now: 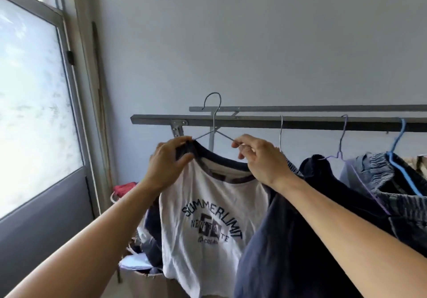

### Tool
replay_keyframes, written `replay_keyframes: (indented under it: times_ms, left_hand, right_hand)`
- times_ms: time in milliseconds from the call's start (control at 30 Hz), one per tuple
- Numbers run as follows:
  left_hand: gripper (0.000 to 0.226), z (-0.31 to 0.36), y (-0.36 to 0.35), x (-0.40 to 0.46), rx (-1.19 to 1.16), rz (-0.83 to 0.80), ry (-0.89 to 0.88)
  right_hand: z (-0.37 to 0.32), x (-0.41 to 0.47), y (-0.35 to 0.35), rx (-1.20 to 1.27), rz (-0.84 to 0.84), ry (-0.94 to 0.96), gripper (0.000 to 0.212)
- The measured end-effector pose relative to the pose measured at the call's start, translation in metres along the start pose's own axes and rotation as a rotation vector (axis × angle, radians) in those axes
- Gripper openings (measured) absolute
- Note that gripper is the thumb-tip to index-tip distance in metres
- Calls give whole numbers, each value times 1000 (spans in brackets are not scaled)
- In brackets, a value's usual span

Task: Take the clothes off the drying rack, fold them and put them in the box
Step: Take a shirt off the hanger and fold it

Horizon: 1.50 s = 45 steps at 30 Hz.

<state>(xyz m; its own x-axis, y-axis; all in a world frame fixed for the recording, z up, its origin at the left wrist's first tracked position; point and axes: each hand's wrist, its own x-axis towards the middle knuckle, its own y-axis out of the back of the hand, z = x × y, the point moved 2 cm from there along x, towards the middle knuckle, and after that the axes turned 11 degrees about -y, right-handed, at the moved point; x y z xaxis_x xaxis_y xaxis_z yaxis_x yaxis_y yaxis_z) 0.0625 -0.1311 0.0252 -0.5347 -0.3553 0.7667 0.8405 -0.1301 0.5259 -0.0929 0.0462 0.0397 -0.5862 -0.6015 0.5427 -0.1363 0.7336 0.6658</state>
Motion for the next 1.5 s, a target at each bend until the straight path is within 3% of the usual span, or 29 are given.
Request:
replay_keyframes:
  times_ms: [200,500,633,733,833,900,1000,1133,1200,1300,1367,1433,1500]
  left_hand:
    - [14,9,27,-15,146,48,-126]
    - [13,24,43,-42,-1,160,36]
    - [14,28,55,-58,-75,56,87]
    - [15,21,71,-64,21,118,64]
    - [14,8,93,-69,60,212,97]
    - [13,-2,106,-74,63,249,122]
    - [12,-14,116,-80,76,267,138]
    - [16,-32,129,-84,67,334,178]
    - [18,-41,135,-86,74,387,198]
    - [18,-46,132,-86,89,395,202]
    - [18,-45,126,-85,114,348,173]
    - [19,-46,117,-83,139,280,135]
    - [22,-48,105,-81,170,213,125]
  right_hand:
    - [11,5,-3,127,-87,57,20]
    - [-4,4,-18,209,-233,220,19]
    - [-12,-1,-34,335,-337,261,19]
    - [-14,-3,-39,493,-453,215,26]
    - [-1,3,-44,454,-538,105,44]
    - [8,0,-51,479,-613,20,29]
    - [5,-3,-66,528,-560,45,8]
    - [1,4,-76,667,-331,-37,32]
    - [8,8,-83,597,-202,-116,35]
    - [6,7,-95,285,-251,-137,27]
    - [-6,3,-96,312,-288,-113,15]
    - [-21,3,-90,423,-217,-17,28]
    - [-39,3,-85,367,-201,128,36]
